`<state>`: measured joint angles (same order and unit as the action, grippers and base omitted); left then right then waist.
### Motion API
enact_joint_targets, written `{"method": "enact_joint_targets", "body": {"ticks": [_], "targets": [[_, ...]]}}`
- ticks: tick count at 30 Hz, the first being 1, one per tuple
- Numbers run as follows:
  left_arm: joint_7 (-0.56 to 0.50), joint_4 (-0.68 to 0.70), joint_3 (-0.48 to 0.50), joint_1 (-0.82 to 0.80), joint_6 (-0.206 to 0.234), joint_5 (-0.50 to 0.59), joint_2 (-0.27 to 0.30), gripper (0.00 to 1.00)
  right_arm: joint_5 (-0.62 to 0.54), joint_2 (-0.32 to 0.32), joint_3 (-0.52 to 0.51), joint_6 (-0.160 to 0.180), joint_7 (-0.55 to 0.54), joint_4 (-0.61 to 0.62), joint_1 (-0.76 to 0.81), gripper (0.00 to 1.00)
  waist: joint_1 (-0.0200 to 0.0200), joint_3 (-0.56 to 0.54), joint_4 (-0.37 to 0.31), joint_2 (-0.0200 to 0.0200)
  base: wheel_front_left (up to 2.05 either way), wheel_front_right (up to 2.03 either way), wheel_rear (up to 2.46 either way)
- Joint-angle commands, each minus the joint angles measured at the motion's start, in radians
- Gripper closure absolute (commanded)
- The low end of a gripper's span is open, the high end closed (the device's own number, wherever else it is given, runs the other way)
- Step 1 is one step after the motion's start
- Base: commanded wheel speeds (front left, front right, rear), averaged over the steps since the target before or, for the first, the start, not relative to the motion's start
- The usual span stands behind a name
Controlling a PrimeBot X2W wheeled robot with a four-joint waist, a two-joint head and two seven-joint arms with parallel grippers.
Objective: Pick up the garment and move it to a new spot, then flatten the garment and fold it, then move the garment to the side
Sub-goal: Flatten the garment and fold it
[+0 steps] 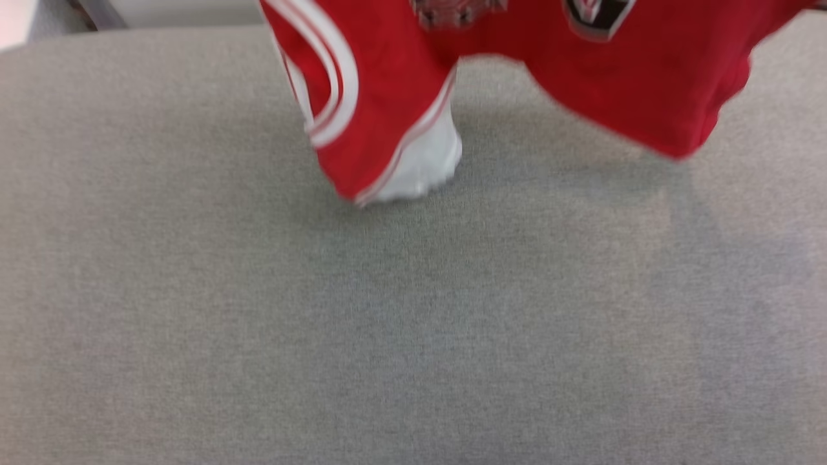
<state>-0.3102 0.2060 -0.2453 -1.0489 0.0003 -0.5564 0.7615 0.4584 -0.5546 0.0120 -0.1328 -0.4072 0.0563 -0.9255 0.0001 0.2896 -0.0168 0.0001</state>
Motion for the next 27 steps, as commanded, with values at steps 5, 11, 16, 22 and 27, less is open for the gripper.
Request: {"method": "enact_joint_targets", "body": {"ticks": [5, 11, 16, 22, 27], "targets": [[0.034, -0.187, -0.031, -0.303, -0.061, 0.045, -0.039, 1.00, -0.043, -0.029, 0.064, 0.002, 0.091, -0.160, -0.230, 1.00, -0.0001, 0.229, 0.008, -0.0001, 0.00, 0.00, 0.00], [0.118, -0.468, -0.097, -0.615, -0.095, 0.132, -0.117, 1.00, -0.113, 0.012, 0.134, 0.002, 0.206, -0.397, -0.488, 1.00, -0.0001, 0.321, 0.009, -0.0001, 0.00, 0.00, 0.00], [0.244, -0.659, -0.133, -0.790, -0.105, 0.198, -0.162, 1.00, -0.193, 0.078, 0.141, 0.002, 0.330, -0.590, -0.661, 1.00, -0.0001, 0.370, 0.009, -0.0001, 0.00, 0.00, 0.00], [0.437, -0.850, -0.145, -0.916, -0.089, 0.243, -0.212, 1.00, -0.294, 0.148, 0.107, 0.002, 0.486, -0.783, -0.795, 1.00, -0.0001, 0.411, 0.017, -0.0001, 0.00, 0.00, 0.00], [0.564, -0.958, -0.158, -0.893, -0.105, 0.235, -0.265, 1.00, -0.348, 0.192, 0.136, 0.002, 0.622, -0.928, -0.819, 1.00, -0.0001, 0.434, 0.037, -0.0001, 0.00, 0.00, 0.00]]}}
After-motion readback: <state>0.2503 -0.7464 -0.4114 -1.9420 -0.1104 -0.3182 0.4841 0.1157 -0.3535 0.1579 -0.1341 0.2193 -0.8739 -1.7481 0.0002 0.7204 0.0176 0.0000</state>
